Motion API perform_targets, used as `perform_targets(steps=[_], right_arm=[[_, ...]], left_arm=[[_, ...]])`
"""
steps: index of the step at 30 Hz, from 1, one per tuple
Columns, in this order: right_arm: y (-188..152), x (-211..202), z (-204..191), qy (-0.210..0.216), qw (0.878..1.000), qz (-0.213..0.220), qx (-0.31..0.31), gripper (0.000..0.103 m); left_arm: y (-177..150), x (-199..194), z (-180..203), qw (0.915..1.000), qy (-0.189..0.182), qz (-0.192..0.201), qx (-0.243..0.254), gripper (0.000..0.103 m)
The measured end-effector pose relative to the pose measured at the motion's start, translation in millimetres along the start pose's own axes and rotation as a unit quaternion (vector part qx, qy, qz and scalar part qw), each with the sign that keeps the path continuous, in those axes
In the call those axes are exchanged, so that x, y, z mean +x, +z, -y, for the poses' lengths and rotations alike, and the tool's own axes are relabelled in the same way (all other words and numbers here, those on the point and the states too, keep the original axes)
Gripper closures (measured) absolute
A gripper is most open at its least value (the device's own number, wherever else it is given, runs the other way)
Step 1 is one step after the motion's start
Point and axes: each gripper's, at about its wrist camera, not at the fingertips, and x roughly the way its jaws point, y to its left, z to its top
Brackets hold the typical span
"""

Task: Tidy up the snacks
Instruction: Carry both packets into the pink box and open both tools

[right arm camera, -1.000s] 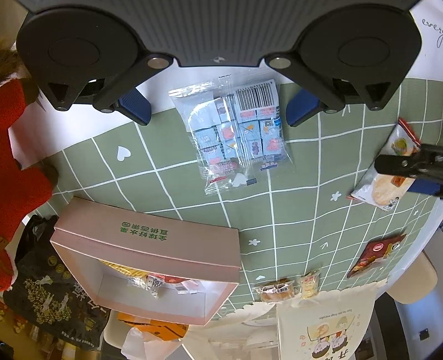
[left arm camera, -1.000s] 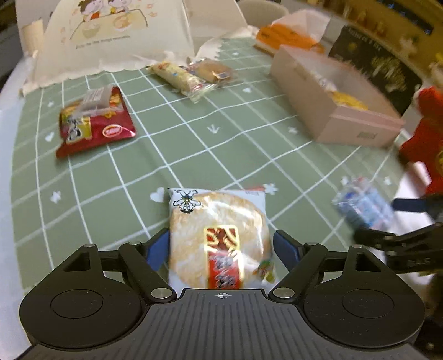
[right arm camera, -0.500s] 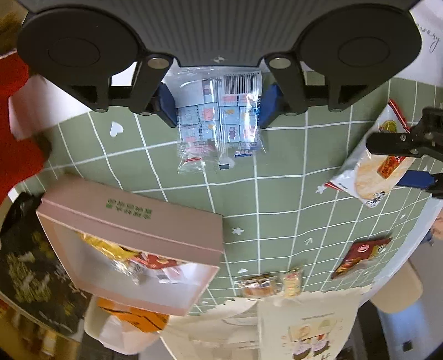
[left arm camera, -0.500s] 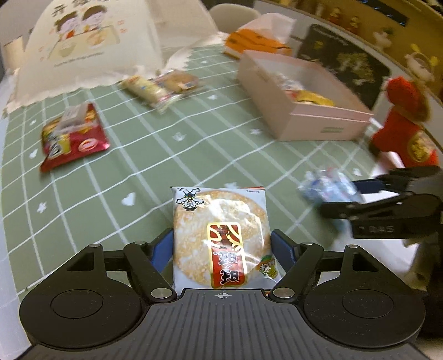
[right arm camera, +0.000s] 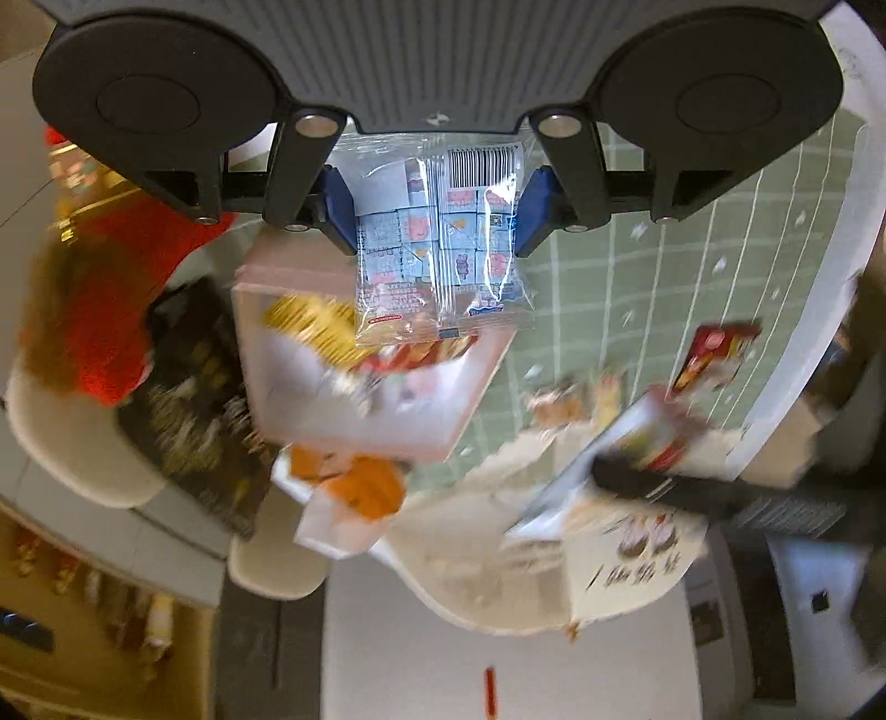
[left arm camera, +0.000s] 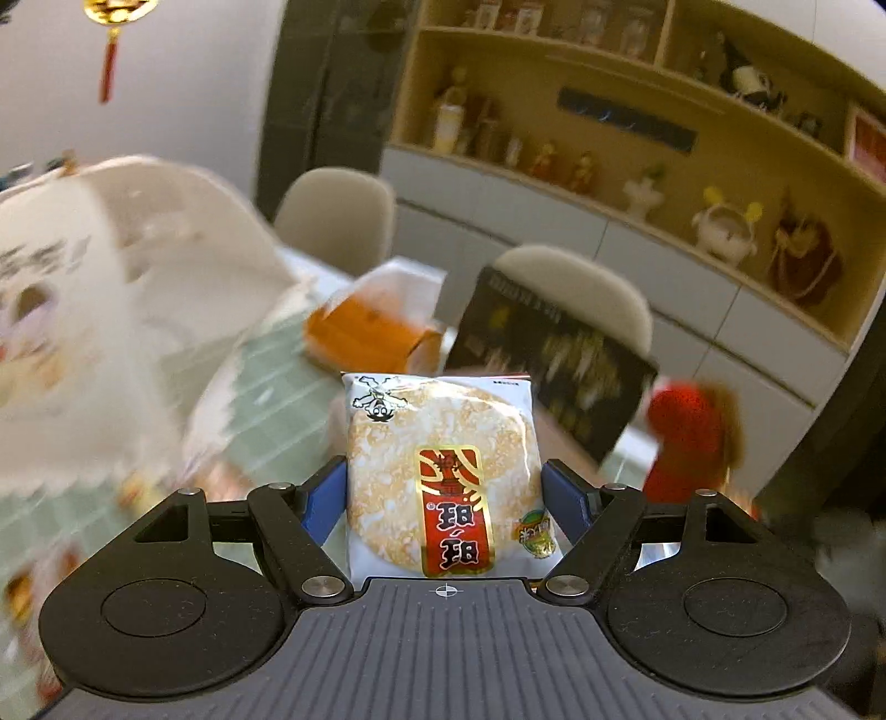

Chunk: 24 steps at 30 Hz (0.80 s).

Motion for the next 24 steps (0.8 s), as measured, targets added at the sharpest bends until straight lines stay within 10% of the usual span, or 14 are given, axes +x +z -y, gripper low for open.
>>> perform_targets(steps=[9,18,24], right_arm=[[-11.0,-1.6,24.6,-0.028,1.000,-0.008,0.009,0.044],[-5.3,25.0,35.0,-0.021,0.999,-0.045,0.018,0.044],[42.8,31.9,37.8,-0.005,0.999,-0.021,0.024,0.044]], left_arm=[[-5.2,145.4,-4.5,0.9924,-0.037,-0.090,-0.076,0.024],[-14.6,132.4,-3.2,0.9969,-0.038,-0.034,-0.060,0.026],[-36.7,67.1,-31.1,0.9804,-0.064,0.021,-0.185,0.026]])
